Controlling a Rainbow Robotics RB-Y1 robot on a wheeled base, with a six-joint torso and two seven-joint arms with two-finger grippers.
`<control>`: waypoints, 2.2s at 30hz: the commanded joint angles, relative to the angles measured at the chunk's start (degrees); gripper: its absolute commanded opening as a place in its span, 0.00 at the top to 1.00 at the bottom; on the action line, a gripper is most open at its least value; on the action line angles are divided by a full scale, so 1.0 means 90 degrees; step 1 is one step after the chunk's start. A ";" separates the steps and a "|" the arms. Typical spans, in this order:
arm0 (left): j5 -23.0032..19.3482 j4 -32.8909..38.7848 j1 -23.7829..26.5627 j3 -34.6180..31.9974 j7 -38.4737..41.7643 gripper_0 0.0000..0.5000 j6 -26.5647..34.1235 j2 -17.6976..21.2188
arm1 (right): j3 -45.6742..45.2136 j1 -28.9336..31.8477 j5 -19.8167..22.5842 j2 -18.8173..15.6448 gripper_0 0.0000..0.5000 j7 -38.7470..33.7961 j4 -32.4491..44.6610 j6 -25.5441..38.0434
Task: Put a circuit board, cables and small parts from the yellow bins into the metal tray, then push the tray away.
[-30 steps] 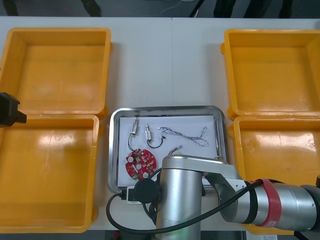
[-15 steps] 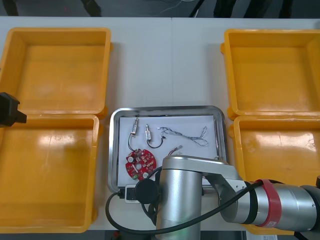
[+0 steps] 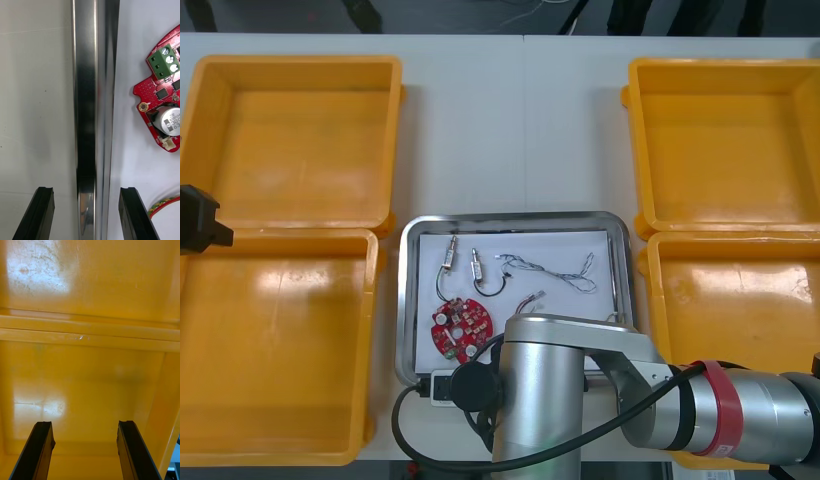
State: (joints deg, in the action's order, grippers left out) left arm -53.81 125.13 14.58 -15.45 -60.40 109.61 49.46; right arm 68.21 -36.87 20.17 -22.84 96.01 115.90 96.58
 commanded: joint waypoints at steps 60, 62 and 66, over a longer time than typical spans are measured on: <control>-0.0047 0.0169 -0.0097 -0.0187 -0.0408 0.00 0.0043 0.0286 | 0.0195 -0.0727 -0.0190 -0.0295 0.96 -0.0258 -0.0056 -0.0370; -0.0047 0.0169 -0.0097 -0.0187 -0.0408 0.00 0.0043 0.0286 | 0.0185 -0.0815 -0.0180 -0.0353 0.97 -0.0258 -0.0065 -0.0438; -0.0047 0.0169 -0.0097 -0.0187 -0.0408 0.00 0.0043 0.0286 | 0.0195 -0.0942 -0.0180 -0.0461 0.98 -0.0258 -0.0065 -0.0555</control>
State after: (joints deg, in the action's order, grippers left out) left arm -53.81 125.13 14.58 -15.46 -60.40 109.61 49.48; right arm 68.83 -42.72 18.14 -25.44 95.63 114.62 92.56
